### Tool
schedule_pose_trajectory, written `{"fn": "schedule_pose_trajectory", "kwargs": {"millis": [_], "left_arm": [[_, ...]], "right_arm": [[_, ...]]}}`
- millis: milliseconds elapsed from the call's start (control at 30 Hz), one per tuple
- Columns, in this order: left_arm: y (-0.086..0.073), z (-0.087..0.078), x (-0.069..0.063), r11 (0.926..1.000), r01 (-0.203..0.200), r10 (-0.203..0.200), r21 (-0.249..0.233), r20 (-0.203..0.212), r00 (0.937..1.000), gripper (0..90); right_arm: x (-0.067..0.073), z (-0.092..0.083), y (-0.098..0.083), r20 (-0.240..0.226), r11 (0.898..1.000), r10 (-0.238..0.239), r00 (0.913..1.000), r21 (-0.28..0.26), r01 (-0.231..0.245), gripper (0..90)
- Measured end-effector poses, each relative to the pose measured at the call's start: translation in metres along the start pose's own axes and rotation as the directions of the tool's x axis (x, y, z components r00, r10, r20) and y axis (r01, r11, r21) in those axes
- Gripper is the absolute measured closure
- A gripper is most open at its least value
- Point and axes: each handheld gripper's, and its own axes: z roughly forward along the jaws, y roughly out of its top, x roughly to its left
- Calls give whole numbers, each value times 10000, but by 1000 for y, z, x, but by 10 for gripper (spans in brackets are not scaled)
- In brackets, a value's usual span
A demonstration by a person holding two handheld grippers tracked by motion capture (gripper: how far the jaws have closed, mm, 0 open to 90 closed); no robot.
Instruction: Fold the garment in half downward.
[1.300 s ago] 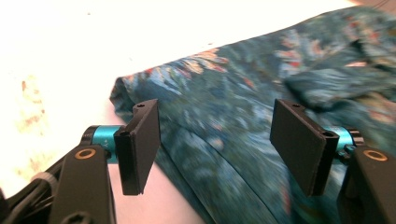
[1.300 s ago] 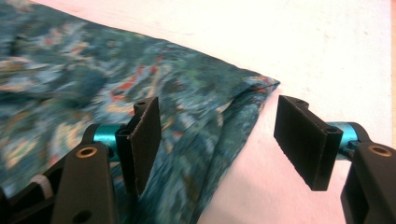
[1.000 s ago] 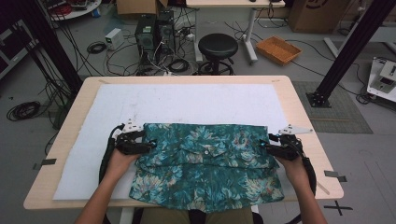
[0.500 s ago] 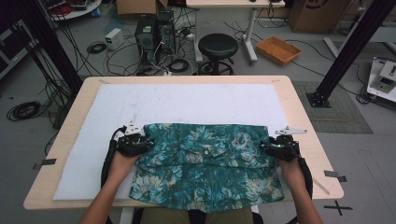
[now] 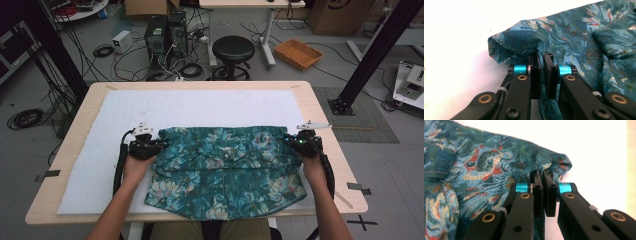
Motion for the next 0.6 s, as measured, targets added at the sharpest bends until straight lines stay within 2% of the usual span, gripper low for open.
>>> {"fn": "schedule_pose_trajectory", "kwargs": {"millis": [33, 67, 100, 133, 167, 333, 367, 500, 600], "left_arm": [[4, 3, 1, 10000, 11, -11, -96, -17, 10000, 857], [8, 7, 1, 9998, 51, -52, -199, -52, 10000, 857], [16, 15, 3, 9995, 121, -122, -304, -42, 9999, 856], [16, 15, 3, 9995, 121, -122, -304, -42, 9999, 856], [23, 23, 5, 9994, 120, -123, -317, -68, 9999, 856], [31, 36, 7, 9994, 41, -45, -349, -95, 9999, 855], [33, 39, 7, 9995, 79, -83, -308, -128, 9999, 855], [28, 47, 8, 9996, 86, -81, 261, -175, 9998, 838], [25, 45, 9, 9995, 80, -72, 299, -275, 9996, 788]], "right_arm": [[-8, 3, 14, 211, 9999, -3, 9998, -124, 6, 881], [-8, 3, 14, 211, 9999, -3, 9998, -124, 6, 881], [-15, 7, 24, 373, 9999, -72, 9993, -102, 76, 880], [-15, 7, 24, 373, 9999, -72, 9993, -102, 76, 880], [-22, 11, 31, 451, 9999, 128, 9989, -69, -125, 880], [-34, 21, 31, 615, 9984, 562, 9965, -142, -554, 880], [-38, 26, 28, 590, 9965, 837, 9947, -5, -839, 880], [-38, 32, 24, 628, 9964, 811, 9947, 193, -824, 874], [-37, 31, 23, 534, 9957, 897, 9945, 185, -908, 834]]}}
